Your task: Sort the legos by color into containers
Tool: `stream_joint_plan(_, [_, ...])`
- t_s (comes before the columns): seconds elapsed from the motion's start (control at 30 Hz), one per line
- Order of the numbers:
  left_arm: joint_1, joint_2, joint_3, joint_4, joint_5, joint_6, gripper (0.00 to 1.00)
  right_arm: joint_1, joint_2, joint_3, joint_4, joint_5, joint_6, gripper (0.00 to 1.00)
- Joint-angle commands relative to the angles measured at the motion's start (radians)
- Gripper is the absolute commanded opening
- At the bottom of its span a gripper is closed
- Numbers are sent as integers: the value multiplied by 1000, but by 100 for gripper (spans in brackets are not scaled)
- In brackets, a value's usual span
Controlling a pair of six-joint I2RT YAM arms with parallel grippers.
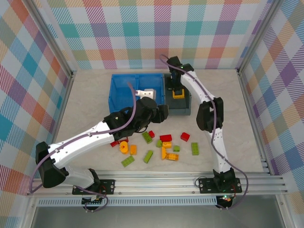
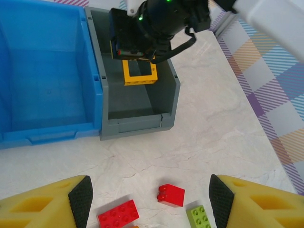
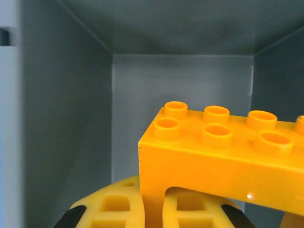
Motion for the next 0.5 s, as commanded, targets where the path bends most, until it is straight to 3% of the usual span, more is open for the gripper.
stream_joint_plan(0.0, [10, -18, 0, -4, 8, 26, 68, -9, 39, 78, -50, -4, -17, 3])
stream_joint_plan(0.4, [10, -17, -28, 17, 21, 21, 68, -25, 168, 189, -68, 20, -15, 6])
stream_joint_plan(0.47, [10, -22, -34, 16, 21, 20, 68, -25, 171, 190, -63, 18, -18, 14])
